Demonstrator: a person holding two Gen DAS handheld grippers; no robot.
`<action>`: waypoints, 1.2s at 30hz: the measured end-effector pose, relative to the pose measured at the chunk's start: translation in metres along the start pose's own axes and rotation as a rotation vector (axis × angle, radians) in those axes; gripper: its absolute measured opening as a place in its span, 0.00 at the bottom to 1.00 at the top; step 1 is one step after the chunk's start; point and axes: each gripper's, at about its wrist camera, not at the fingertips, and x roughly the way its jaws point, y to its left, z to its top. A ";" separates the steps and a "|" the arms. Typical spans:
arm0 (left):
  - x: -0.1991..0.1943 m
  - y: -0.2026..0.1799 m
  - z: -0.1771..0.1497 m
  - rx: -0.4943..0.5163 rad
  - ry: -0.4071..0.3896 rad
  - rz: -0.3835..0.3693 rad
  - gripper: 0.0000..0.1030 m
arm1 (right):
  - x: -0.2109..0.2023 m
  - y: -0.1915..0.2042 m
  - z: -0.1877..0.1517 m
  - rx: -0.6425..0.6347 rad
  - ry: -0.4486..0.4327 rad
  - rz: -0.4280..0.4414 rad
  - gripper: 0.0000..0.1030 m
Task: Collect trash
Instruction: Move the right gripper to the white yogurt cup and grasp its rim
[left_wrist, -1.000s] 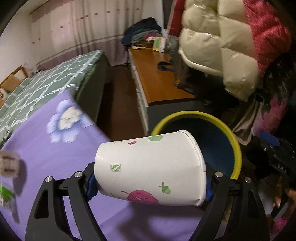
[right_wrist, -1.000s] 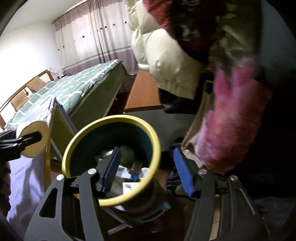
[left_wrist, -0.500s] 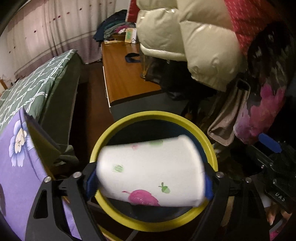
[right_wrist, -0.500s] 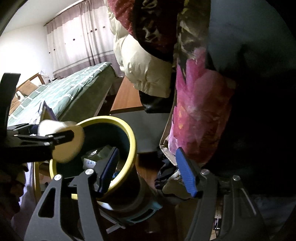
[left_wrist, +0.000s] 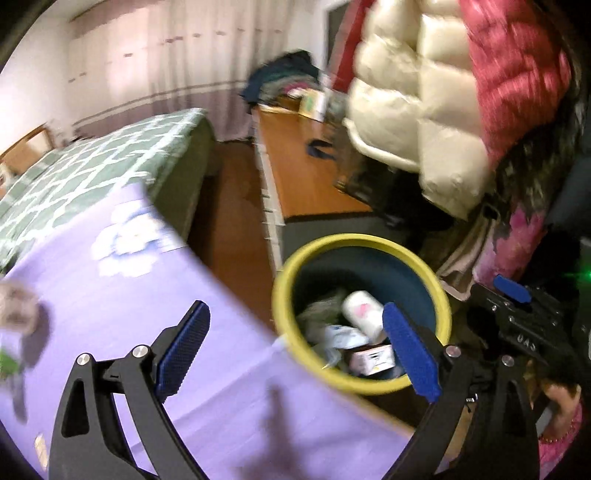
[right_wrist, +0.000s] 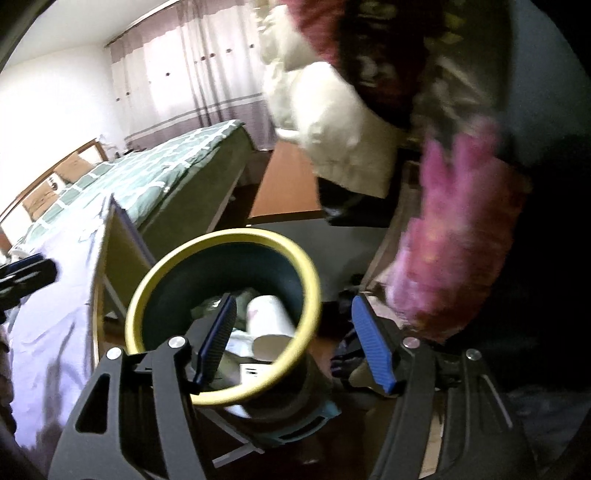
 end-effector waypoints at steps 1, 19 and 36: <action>-0.008 0.011 -0.004 -0.019 -0.008 0.014 0.91 | 0.000 0.007 0.001 -0.009 0.001 0.014 0.60; -0.150 0.253 -0.115 -0.391 -0.130 0.417 0.90 | -0.007 0.207 0.017 -0.267 0.000 0.297 0.60; -0.182 0.362 -0.163 -0.565 -0.226 0.663 0.91 | 0.022 0.407 0.018 -0.300 0.111 0.515 0.60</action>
